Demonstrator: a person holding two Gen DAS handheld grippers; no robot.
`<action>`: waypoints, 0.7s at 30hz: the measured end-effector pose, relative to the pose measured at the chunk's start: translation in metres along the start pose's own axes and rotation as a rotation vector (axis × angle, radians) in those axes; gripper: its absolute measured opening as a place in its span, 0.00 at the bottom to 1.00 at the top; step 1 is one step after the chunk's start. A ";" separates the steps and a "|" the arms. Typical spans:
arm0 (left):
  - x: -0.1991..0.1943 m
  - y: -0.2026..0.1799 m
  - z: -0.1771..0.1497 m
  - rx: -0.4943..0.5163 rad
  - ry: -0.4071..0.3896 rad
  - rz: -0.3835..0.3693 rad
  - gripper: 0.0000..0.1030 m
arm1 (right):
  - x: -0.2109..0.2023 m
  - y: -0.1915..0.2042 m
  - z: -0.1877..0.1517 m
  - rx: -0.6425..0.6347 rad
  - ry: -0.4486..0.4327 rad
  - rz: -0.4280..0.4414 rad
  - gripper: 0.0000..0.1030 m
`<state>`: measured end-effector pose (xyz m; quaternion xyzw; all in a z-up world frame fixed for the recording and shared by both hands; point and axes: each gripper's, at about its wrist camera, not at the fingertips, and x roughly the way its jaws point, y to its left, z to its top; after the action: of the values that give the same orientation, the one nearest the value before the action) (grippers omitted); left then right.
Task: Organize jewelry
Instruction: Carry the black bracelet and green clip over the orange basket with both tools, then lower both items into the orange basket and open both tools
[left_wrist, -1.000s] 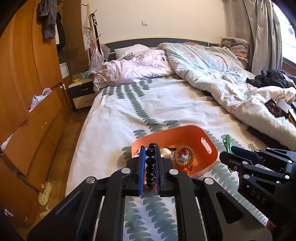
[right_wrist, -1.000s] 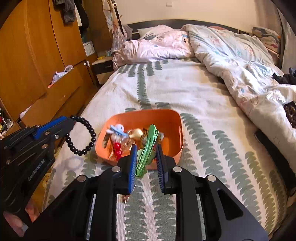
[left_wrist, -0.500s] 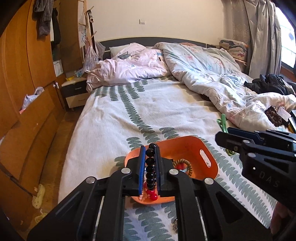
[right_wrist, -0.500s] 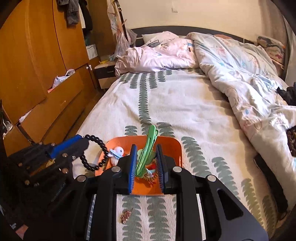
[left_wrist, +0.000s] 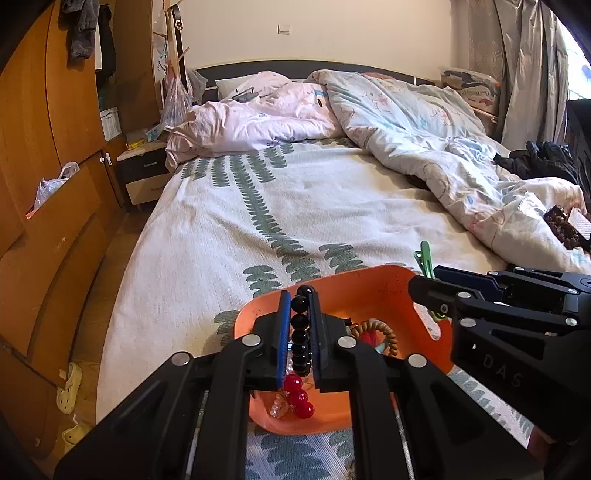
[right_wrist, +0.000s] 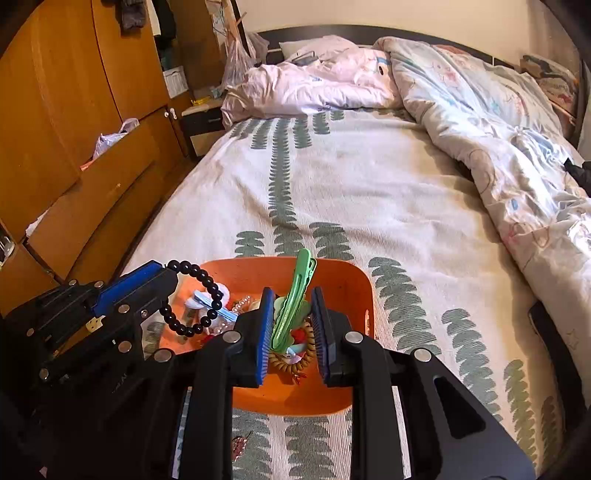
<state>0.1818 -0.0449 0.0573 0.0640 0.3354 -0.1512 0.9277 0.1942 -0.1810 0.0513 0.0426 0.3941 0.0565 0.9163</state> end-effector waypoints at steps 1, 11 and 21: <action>0.003 0.001 -0.001 -0.005 0.008 -0.005 0.10 | 0.004 0.000 -0.001 -0.001 0.007 0.000 0.20; 0.020 0.005 -0.005 -0.013 0.036 0.006 0.10 | 0.029 -0.003 -0.006 0.010 0.053 -0.002 0.20; 0.031 0.001 -0.011 -0.007 0.060 0.004 0.10 | 0.042 -0.003 -0.011 0.012 0.077 -0.005 0.20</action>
<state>0.1983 -0.0491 0.0294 0.0660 0.3634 -0.1459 0.9178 0.2150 -0.1783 0.0133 0.0448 0.4295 0.0535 0.9004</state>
